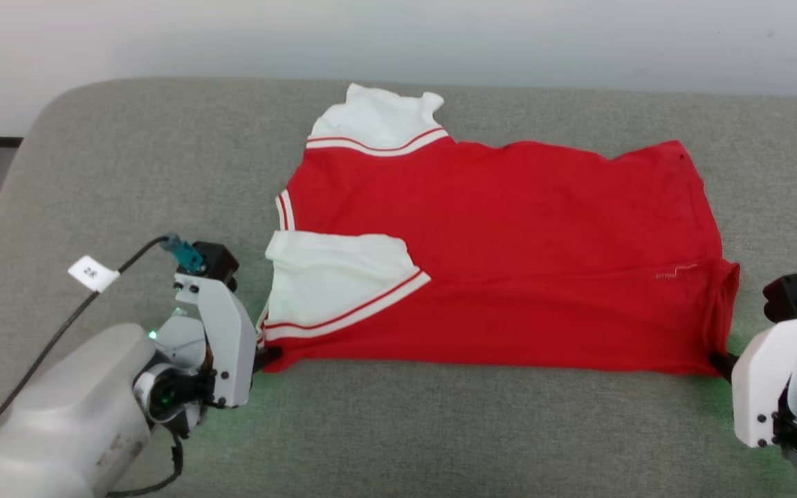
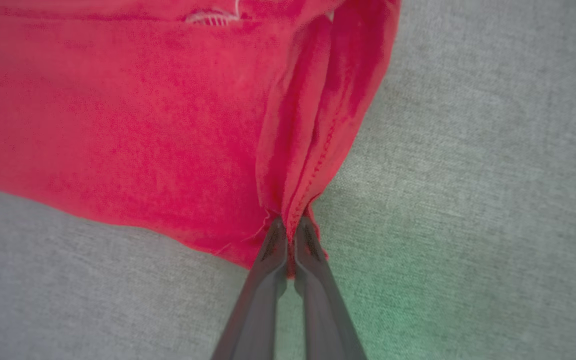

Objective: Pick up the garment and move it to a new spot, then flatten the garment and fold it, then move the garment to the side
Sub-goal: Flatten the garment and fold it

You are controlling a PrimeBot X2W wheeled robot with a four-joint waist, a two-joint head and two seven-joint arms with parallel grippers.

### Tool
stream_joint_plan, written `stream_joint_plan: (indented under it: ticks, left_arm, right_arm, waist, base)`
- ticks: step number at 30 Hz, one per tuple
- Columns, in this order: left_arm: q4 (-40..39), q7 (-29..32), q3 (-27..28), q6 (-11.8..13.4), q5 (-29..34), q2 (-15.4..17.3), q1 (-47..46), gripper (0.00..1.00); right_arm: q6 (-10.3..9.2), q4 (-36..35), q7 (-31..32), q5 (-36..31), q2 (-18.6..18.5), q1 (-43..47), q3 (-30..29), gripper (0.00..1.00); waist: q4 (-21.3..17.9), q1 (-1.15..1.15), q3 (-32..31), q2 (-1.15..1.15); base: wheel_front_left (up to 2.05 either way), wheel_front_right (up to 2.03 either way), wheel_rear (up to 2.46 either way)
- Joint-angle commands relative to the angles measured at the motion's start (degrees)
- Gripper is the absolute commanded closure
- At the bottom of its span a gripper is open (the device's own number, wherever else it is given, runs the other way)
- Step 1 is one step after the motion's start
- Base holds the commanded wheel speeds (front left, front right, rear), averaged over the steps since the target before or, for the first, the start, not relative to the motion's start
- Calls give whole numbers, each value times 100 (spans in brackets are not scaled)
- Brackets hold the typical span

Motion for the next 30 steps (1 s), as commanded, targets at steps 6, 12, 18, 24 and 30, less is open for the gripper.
stream_joint_plan:
  ticks: [6, 12, 18, 24, 30]
  left_arm:
    - [-811, 319, -91, 475, 10, 524, 251, 100]
    - [-1600, 440, -118, 899, -31, 863, 476, 100]
    - [-2285, 461, -155, 1279, -112, 1133, 811, 100]
    - [-2360, 500, -171, 1455, -210, 1119, 991, 100]
    - [-2345, 550, -140, 1568, -171, 1161, 848, 0]
  right_arm:
    - [-15, -547, 396, 285, -405, 491, 92, 100]
    - [-15, -1018, 737, 482, -589, 928, 24, 100]
    - [-15, -1451, 969, 452, -491, 1389, -205, 100]
    - [-14, -1422, 837, 386, -324, 1459, -235, 93]
    - [-14, -1340, 655, 344, -248, 1341, -155, 0]
  waist:
    - [7, 0, -169, 0]
    - [0, 0, -235, 0]
    - [-23, 0, -240, 0]
    - [-62, 0, -179, 0]
    - [-109, 0, -141, 0]
  base:
    - [0, 0, 0]
    - [0, 0, 0]
    - [0, 0, 0]
    - [0, 0, 0]
    - [0, 0, 0]
